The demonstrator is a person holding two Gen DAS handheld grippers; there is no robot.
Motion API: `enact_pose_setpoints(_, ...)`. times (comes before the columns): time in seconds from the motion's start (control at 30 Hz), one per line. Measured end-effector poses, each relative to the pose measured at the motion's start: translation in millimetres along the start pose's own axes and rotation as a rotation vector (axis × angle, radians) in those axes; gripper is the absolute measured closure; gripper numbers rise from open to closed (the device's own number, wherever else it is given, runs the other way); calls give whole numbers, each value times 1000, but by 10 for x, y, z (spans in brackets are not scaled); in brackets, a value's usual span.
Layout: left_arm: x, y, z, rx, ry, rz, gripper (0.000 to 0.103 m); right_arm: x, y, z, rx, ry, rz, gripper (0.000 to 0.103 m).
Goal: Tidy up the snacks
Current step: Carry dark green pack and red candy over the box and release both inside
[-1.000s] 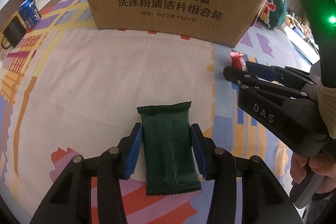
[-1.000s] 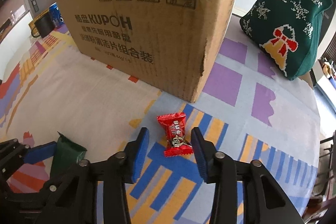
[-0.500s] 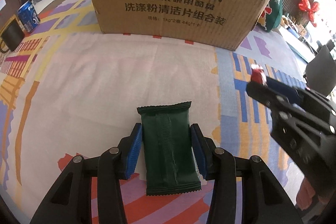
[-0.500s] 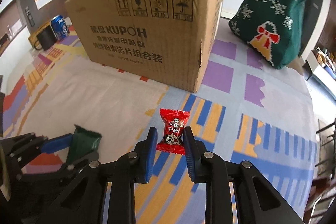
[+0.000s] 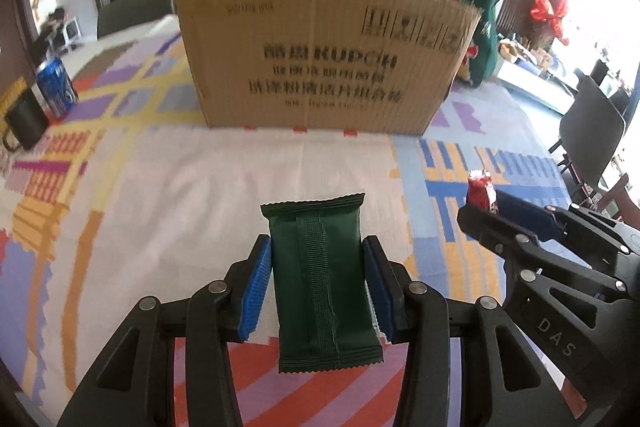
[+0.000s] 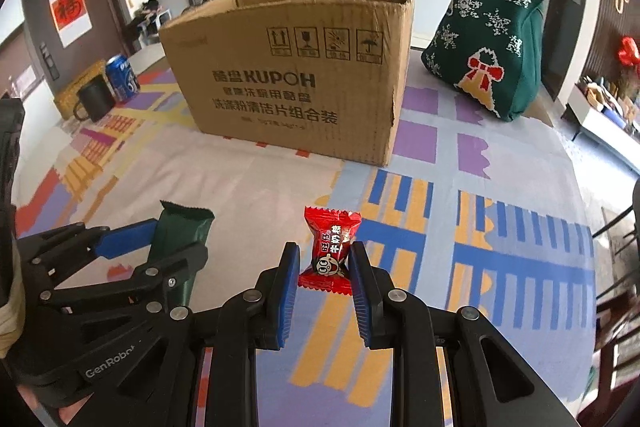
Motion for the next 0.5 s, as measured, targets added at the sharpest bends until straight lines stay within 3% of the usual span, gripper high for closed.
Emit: enact_pose_setpoints(0.5, -277, -337, -419, 136, 50, 37, 58, -276, -275, -344, 114, 48, 81, 76)
Point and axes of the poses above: each gripper's, at about its wrist camera, not at the fingertips, and z roughly the way its jaws point, x to its right, y to its underside, the point moved 2 cm from there along z, roughly the way its jaws point, and after that the axes turned 9 degrees about -z, right-handed, at the moved point
